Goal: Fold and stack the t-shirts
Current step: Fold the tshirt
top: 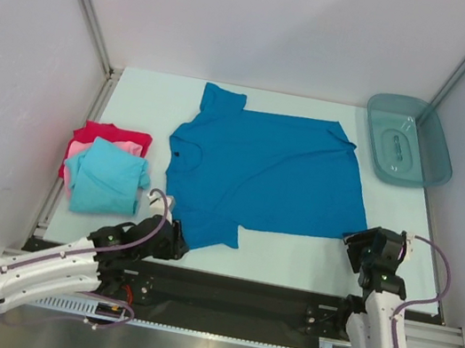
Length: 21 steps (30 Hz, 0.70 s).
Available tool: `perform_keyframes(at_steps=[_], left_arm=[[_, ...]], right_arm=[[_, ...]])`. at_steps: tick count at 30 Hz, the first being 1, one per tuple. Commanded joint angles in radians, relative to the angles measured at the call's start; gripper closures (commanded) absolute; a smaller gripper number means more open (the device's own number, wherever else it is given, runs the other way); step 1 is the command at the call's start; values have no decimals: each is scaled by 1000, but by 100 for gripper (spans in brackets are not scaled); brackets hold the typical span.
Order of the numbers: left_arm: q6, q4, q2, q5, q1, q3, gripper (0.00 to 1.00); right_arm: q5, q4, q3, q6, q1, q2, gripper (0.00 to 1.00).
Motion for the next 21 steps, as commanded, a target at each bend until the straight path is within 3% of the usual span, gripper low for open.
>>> perform_keyframes(at_steps=[1, 11, 21], left_arm=[[-23, -36, -16, -30, -7, 36, 49], [-36, -36, -23, -54, -7, 30, 48], [-16, -12, -31, -68, -7, 36, 49]], right_arm=[[-79, 66, 7, -27, -77, 32, 39], [-213, 99, -8, -82, -246, 89, 39], [-237, 168, -8, -85, -298, 161, 39]])
